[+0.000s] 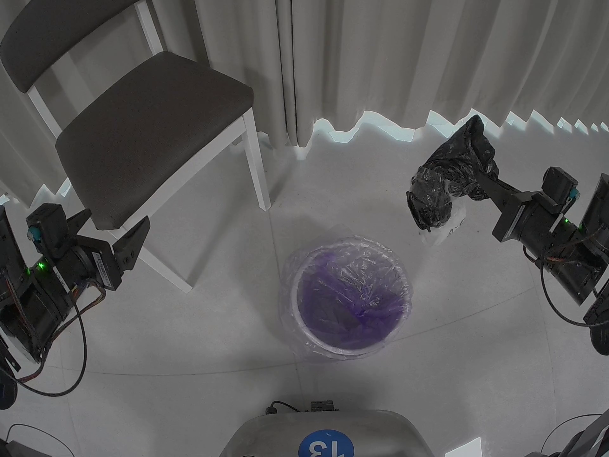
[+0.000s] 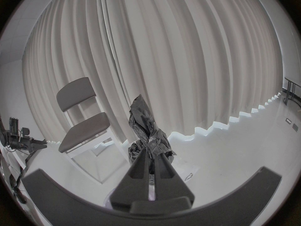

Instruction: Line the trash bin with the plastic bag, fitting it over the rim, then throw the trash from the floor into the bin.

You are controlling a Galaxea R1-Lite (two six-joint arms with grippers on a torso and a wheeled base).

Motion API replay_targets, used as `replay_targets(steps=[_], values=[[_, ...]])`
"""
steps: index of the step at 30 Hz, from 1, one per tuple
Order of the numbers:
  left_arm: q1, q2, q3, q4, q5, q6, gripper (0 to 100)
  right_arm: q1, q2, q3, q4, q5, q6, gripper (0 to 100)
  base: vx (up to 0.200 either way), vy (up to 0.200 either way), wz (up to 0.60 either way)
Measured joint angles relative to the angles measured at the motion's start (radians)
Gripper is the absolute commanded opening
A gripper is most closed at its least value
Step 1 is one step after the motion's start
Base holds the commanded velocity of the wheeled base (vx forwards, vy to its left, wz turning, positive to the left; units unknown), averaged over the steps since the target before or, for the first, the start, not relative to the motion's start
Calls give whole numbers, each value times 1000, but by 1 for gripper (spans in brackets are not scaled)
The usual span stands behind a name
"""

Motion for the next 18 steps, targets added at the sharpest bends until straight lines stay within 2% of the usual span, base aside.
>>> replay_targets(steps=[6,18], values=[[-34,0,22,-10,0,-9,100,19,-7,16,-3,-3,10,0,0,0,0],[-42,-2,49,-18,1,-17,100,34,-8,16,-3,-3,11,0,0,0,0]])
